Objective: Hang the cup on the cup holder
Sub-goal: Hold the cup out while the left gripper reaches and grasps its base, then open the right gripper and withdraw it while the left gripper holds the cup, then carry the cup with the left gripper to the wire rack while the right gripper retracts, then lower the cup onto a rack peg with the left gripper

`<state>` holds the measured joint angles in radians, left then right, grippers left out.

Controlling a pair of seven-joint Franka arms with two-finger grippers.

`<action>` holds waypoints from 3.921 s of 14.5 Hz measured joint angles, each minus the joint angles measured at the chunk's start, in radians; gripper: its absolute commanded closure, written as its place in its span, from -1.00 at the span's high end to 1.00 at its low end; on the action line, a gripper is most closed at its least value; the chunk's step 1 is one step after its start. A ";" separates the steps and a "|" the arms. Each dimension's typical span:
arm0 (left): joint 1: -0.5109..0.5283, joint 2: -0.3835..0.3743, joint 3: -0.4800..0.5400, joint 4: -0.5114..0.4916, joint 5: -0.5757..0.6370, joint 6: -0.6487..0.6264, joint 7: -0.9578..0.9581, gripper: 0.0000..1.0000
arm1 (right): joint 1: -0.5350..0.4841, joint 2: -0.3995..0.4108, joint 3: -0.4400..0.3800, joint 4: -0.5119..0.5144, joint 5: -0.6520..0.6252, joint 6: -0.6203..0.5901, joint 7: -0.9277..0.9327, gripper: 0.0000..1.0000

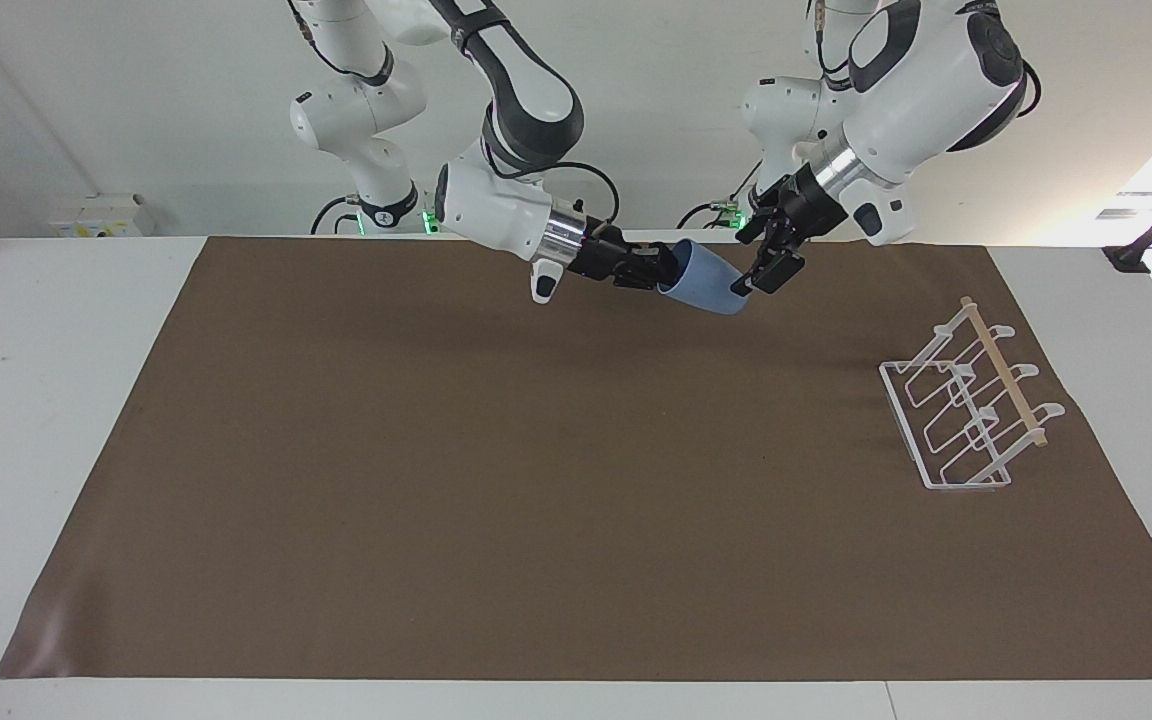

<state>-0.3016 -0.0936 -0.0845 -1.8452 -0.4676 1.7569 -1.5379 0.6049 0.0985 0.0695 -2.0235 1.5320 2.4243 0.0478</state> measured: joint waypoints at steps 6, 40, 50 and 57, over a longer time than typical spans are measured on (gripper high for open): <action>-0.041 0.015 -0.007 -0.051 -0.024 0.101 -0.005 0.23 | 0.000 0.000 0.000 0.000 0.000 0.000 0.000 -1.00; -0.124 0.190 0.001 -0.045 1.430 -0.196 -0.093 -1.00 | -0.650 -0.171 -0.026 0.051 -1.369 -0.491 -0.012 0.99; -0.104 0.494 0.017 0.000 1.892 -0.382 -0.508 -1.00 | -0.666 -0.173 -0.040 0.454 -1.622 -0.986 -0.010 0.99; -0.044 0.542 0.022 0.007 1.931 -0.372 -0.584 -0.99 | -0.666 -0.142 -0.038 0.465 -1.622 -0.987 -0.010 0.99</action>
<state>-0.3458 0.4480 -0.0626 -1.8378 1.4637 1.3852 -2.1218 -0.0616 -0.0436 0.0311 -1.5587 -0.0901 1.4372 0.0373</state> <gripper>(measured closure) 0.198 0.004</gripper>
